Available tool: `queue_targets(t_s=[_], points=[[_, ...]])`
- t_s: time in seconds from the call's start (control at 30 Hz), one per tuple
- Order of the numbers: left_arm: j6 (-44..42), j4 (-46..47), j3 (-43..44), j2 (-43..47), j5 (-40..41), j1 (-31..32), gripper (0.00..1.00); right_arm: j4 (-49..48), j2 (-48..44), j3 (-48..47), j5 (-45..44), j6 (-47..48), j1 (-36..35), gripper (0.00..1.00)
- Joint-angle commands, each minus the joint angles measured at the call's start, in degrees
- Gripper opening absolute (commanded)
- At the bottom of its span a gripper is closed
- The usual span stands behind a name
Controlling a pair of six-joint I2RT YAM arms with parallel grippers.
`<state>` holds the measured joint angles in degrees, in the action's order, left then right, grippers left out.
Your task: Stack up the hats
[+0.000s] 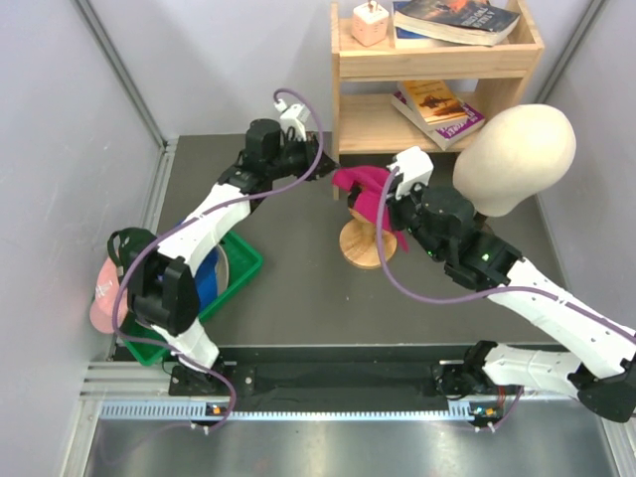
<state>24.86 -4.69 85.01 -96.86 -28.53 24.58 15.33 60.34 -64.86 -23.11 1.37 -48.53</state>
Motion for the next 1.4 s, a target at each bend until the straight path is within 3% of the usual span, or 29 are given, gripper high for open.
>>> queue_targets(t_s=[0.0,0.1,0.17,0.33,0.67,0.7,0.8,0.83,0.9,0.93,1.03,1.27,1.37], points=[[0.2,-1.0,-3.5,6.2,10.5,-2.5,0.43,-3.7,0.7,-0.1,1.3,-0.3,-2.2,0.0],[0.9,-2.7,-6.3,11.1,14.5,-2.5,0.74,-3.6,1.8,1.1,1.6,-0.2,-3.1,0.0],[1.2,-3.8,-7.9,15.0,16.7,-2.6,0.8,-4.0,2.2,1.9,1.5,-0.4,-3.3,0.0],[1.4,-11.3,-11.0,23.3,24.0,-2.5,0.9,-4.5,3.1,3.9,3.6,0.0,-4.4,0.0],[-3.5,-22.3,-17.9,38.4,31.2,-2.5,0.96,-5.8,6.3,4.9,4.5,1.4,-5.8,0.03],[-3.9,-22.6,-19.2,39.0,31.3,-2.5,0.96,-5.7,6.5,5.0,4.6,1.3,-5.8,0.05],[-4.5,-24.4,-21.3,40.7,32.0,-2.5,0.97,-5.2,6.3,5.4,5.3,1.1,-6.0,0.27],[-4.7,-24.7,-21.9,41.3,33.3,-2.5,0.97,-5.2,6.0,5.4,5.4,0.9,-6.1,0.39],[-5.2,-25.1,-23.1,41.9,34.9,-2.5,0.97,-5.4,5.1,6.0,5.4,0.7,-6.2,0.51],[-5.4,-25.2,-23.6,42.5,35.6,-2.5,0.98,-5.5,4.7,6.1,5.5,0.5,-6.2,0.63],[-6.3,-25.2,-24.2,43.8,37.8,-2.5,0.98,-5.6,2.4,6.9,6.5,-0.1,-6.3,0.76],[-9.5,-26.2,-24.4,47.1,46.2,-2.5,0.99,-5.9,-4.0,9.5,5.3,-1.1,-6.3,0.87],[-10.4,-29.5,-24.5,48.2,58.6,-2.6,0.99,-6.4,-6.2,10.7,2.3,-4.2,-6.2,0.9]])
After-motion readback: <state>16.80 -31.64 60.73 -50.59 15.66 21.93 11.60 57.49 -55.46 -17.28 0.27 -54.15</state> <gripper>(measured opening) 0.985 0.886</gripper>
